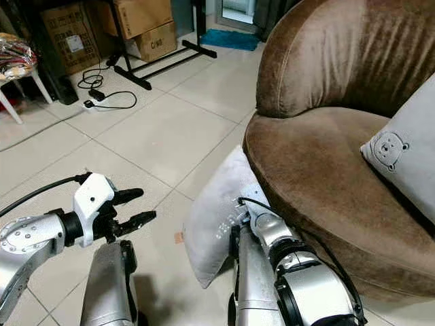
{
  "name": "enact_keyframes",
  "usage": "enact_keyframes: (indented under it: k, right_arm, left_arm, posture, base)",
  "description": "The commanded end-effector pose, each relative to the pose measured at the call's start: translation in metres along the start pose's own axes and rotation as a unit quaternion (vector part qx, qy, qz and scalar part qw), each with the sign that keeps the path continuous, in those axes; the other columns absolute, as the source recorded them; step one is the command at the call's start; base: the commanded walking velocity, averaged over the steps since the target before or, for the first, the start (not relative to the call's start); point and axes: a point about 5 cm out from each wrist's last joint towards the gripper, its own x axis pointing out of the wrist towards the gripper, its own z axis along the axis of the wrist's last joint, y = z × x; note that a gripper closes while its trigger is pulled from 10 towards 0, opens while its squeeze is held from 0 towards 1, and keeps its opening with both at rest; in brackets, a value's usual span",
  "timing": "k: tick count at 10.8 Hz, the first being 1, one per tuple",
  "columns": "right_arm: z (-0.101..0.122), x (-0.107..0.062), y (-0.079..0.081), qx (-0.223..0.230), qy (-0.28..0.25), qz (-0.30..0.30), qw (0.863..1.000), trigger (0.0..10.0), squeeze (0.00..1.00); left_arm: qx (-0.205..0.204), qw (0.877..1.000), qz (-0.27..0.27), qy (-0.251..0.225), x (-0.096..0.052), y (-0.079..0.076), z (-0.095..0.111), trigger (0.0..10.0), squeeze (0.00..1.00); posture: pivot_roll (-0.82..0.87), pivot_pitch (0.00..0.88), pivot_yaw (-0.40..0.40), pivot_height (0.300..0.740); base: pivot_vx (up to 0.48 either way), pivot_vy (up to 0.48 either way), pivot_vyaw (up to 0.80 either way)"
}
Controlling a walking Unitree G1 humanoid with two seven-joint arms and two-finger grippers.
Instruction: Move the pillow to the sofa from floor
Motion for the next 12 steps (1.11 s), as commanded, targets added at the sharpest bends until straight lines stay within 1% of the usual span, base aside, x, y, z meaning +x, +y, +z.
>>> enact_keyframes:
  k: [1, 3, 4, 5, 6, 7, 8, 9, 10, 11, 12]
  right_arm:
    - [0.011, 0.000, 0.002, 0.000, -0.013, 0.013, 1.000, 0.0, 0.00]
    - [0.014, -0.001, 0.006, -0.006, -0.018, 0.024, 1.000, 0.0, 0.00]
    - [0.019, -0.001, 0.008, -0.002, -0.030, 0.035, 0.999, 0.0, 0.00]
    - [0.045, -0.006, 0.026, 0.047, -0.101, 0.119, 0.987, 0.0, 0.00]
    - [0.049, -0.007, 0.028, 0.055, -0.112, 0.134, 0.983, 0.0, 0.00]
    - [0.066, -0.012, 0.031, 0.093, -0.150, 0.169, 0.970, 0.0, 0.00]
    - [0.088, -0.019, 0.028, 0.143, -0.201, 0.196, 0.949, 0.0, 0.00]
    - [0.107, -0.028, 0.016, 0.177, -0.262, 0.198, 0.928, 0.0, 0.00]
    - [0.118, -0.041, 0.000, 0.198, -0.312, 0.172, 0.913, 10.0, 0.00]
    - [0.128, -0.065, -0.014, 0.207, -0.384, 0.162, 0.885, 10.0, 0.00]
    - [0.137, -0.092, -0.031, 0.200, -0.452, 0.106, 0.863, 10.0, 0.00]
  left_arm:
    - [0.003, 1.000, -0.007, 0.006, -0.002, -0.001, 0.001, 10.0, 0.00]
    - [0.006, 1.000, -0.001, 0.005, -0.002, 0.002, 0.002, 10.0, 0.00]
    - [0.008, 1.000, 0.006, 0.004, -0.001, 0.004, 0.002, 10.0, 0.00]
    - [0.009, 1.000, 0.020, -0.002, 0.001, 0.006, 0.001, 10.0, 0.00]
    - [0.008, 1.000, 0.024, -0.005, 0.002, 0.007, 0.001, 10.0, 0.00]
    - [0.008, 0.999, 0.035, -0.013, 0.004, 0.007, 0.002, 10.0, 0.00]
    - [0.017, 0.998, 0.056, -0.029, 0.007, 0.010, 0.005, 10.0, 0.00]
    - [0.021, 0.994, 0.100, -0.045, 0.009, 0.017, 0.010, 10.0, 0.00]
    - [0.032, 0.991, 0.120, -0.059, 0.009, 0.020, 0.014, 10.0, 0.00]
    - [0.040, 0.986, 0.143, -0.070, 0.009, 0.025, 0.019, 10.0, 0.00]
    - [0.034, 0.981, 0.175, -0.082, 0.007, 0.032, 0.024, 10.0, 0.00]
  posture:
    - [-0.05, 0.000, 0.031, 0.433]
    - [-0.04, 0.000, 0.029, 0.433]
    - [-0.04, 0.000, 0.025, 0.433]
    - [-0.03, 0.000, 0.017, 0.433]
    - [-0.03, 0.000, 0.017, 0.433]
    - [-0.03, 0.000, 0.022, 0.433]
    - [-0.04, 0.000, 0.031, 0.433]
    - [-0.06, 0.000, 0.048, 0.433]
    - [-0.07, 0.000, 0.053, 0.433]
    - [-0.07, 0.000, 0.055, 0.433]
    - [-0.08, 0.000, 0.059, 0.438]
  base:
    - [0.000, 0.000, 0.00]
    - [0.000, 0.000, 0.00]
    - [0.000, 0.000, 0.00]
    - [0.000, 0.000, 0.00]
    - [0.000, 0.000, 0.00]
    - [0.000, 0.000, 0.00]
    - [0.000, 0.000, 0.00]
    - [0.000, 0.000, 0.00]
    - [0.000, 0.000, 0.00]
    - [0.000, 0.000, 0.00]
    - [0.000, 0.000, 0.00]
